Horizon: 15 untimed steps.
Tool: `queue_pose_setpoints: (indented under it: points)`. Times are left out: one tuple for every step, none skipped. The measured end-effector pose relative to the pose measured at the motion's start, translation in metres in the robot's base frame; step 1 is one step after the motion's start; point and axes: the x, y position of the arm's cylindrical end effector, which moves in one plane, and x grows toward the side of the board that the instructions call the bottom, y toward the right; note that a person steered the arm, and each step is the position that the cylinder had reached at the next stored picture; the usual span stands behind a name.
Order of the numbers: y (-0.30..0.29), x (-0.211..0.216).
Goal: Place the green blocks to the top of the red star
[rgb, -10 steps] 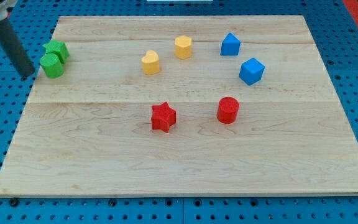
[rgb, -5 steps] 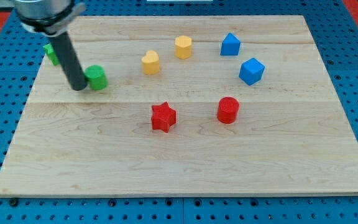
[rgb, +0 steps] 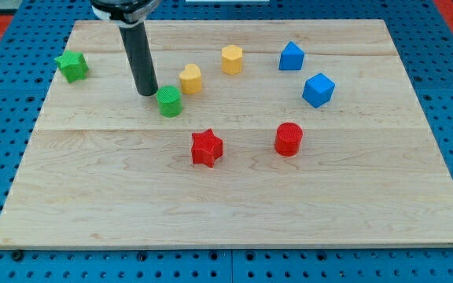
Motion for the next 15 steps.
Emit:
queue_pose_setpoints:
  points:
    - [0.024,0.018]
    - [0.034,0.054]
    - [0.057,0.068]
    - [0.074,0.075]
    - [0.057,0.071]
    - [-0.001,0.062]
    - [-0.095,0.044]
    - [-0.155,-0.013]
    - [-0.178,-0.043]
    - [-0.169,-0.043]
    - [-0.166,-0.067]
    - [-0.102,-0.023]
    - [-0.039,0.013]
    - [-0.046,0.021]
    - [-0.07,0.058]
